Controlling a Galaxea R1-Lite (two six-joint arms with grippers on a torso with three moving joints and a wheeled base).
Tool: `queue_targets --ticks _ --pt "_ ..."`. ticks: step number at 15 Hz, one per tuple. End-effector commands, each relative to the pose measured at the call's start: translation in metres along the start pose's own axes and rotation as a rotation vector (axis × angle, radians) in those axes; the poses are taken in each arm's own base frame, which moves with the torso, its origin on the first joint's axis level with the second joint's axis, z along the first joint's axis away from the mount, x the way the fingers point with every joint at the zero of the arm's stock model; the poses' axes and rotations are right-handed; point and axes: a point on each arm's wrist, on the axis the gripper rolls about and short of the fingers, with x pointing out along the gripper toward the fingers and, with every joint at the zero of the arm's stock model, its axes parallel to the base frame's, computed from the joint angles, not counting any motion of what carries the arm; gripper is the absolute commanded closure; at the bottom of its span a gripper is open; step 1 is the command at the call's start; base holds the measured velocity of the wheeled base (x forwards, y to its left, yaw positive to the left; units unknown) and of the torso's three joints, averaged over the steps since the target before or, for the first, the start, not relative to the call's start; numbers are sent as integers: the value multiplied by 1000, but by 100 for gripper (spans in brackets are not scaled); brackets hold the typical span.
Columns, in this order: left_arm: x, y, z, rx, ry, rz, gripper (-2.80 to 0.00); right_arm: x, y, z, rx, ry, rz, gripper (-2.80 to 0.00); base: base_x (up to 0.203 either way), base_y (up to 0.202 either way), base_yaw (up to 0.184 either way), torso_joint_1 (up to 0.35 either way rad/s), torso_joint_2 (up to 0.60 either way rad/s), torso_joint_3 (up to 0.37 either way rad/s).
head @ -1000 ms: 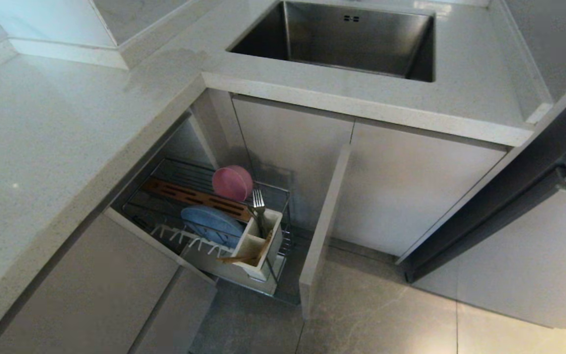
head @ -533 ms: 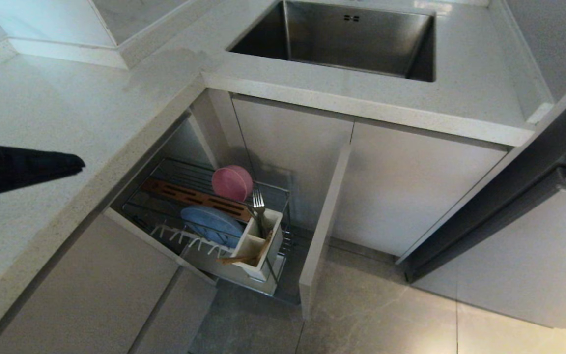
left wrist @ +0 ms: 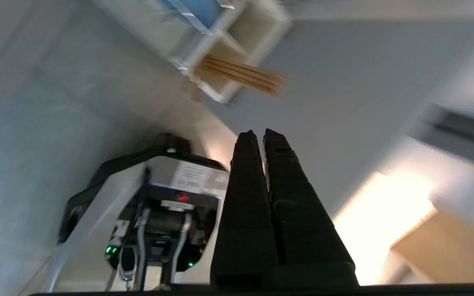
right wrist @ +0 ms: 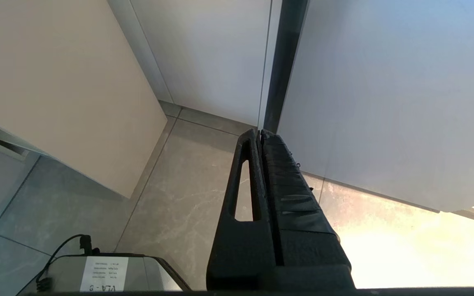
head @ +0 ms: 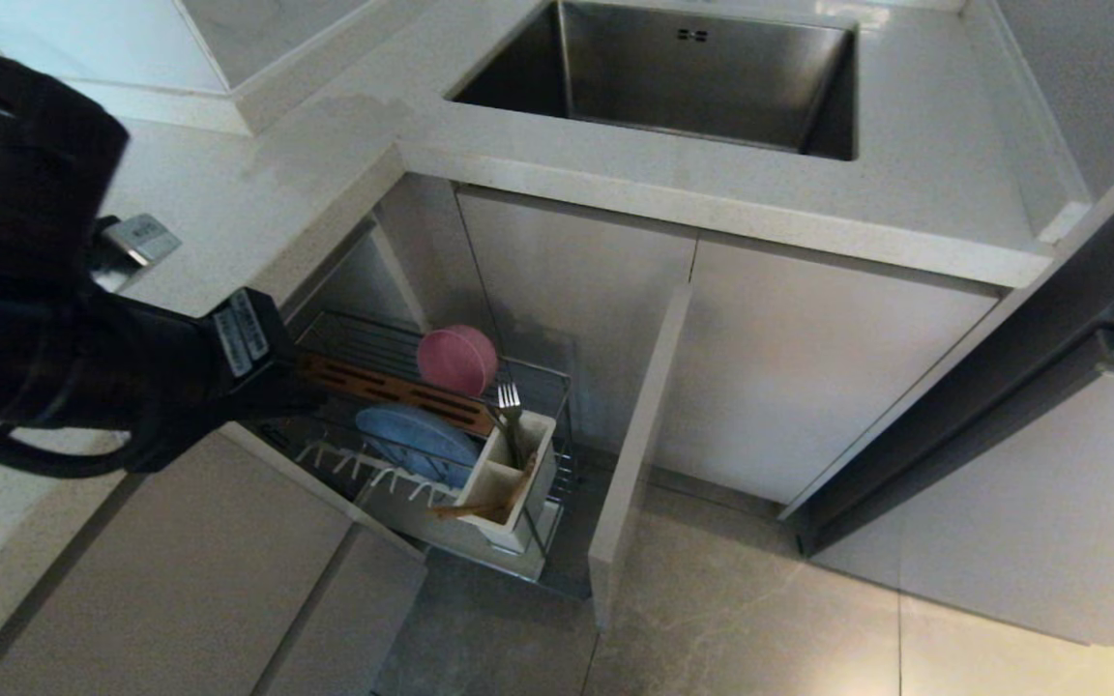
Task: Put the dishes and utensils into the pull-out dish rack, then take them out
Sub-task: Take the plate out of the cupboard
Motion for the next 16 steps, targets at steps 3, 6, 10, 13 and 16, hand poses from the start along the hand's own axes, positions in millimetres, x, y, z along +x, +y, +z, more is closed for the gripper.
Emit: queue_targets --ticks 3,6,10,13,16 --pt "72 -9 1 -38 59 165 0 0 0 0 0 2 0 0 0 0 0 0 0 0" --pt "105 2 18 -96 31 227 0 0 0 0 0 1 0 0 0 0 0 0 0 0" --pt "137 14 34 -137 -4 274 0 0 0 0 0 0 0 0 0 0 0 0 0 0" --pt "149 10 34 -132 -5 263 0 0 0 0 0 2 0 0 0 0 0 0 0 0" --pt "161 0 28 -108 18 250 0 0 0 0 0 0 0 0 0 0 0 0 0 0"
